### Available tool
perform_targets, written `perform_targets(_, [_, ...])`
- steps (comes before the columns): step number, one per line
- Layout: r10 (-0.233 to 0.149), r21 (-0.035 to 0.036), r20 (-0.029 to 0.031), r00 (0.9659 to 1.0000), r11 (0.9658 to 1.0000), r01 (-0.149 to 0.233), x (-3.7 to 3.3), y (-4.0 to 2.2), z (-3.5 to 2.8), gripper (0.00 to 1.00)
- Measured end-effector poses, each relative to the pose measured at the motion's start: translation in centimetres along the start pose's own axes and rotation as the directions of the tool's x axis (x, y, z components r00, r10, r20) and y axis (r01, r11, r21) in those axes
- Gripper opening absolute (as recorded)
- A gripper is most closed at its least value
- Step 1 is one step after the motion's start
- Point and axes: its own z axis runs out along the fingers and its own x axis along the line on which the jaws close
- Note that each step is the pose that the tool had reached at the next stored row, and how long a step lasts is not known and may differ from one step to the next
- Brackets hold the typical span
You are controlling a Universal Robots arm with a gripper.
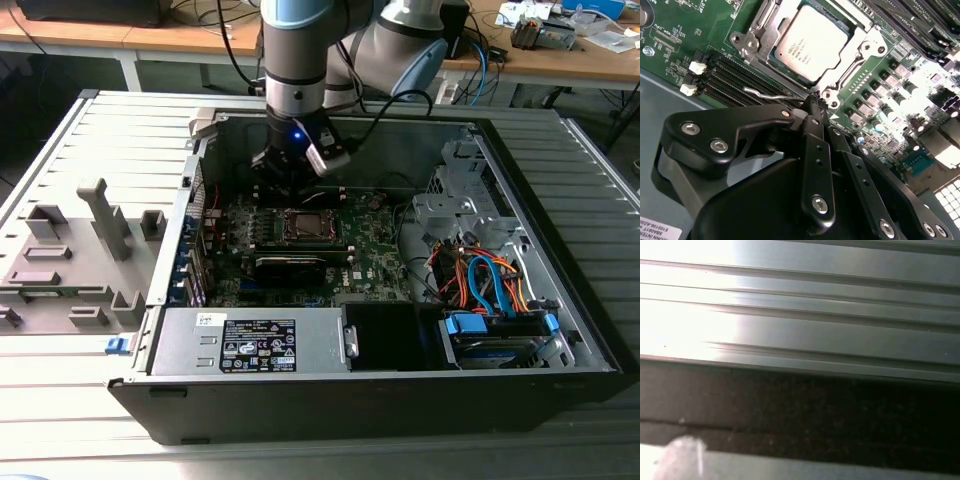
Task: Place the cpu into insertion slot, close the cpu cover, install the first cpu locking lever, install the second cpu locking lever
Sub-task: 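Install the first cpu locking lever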
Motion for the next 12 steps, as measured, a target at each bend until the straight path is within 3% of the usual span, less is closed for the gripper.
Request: perform_targets(12, [-0.022, 0.0016, -0.0008, 0.9998, 0.9998, 0.022, -1.47, -0.07, 0.53, 0.11])
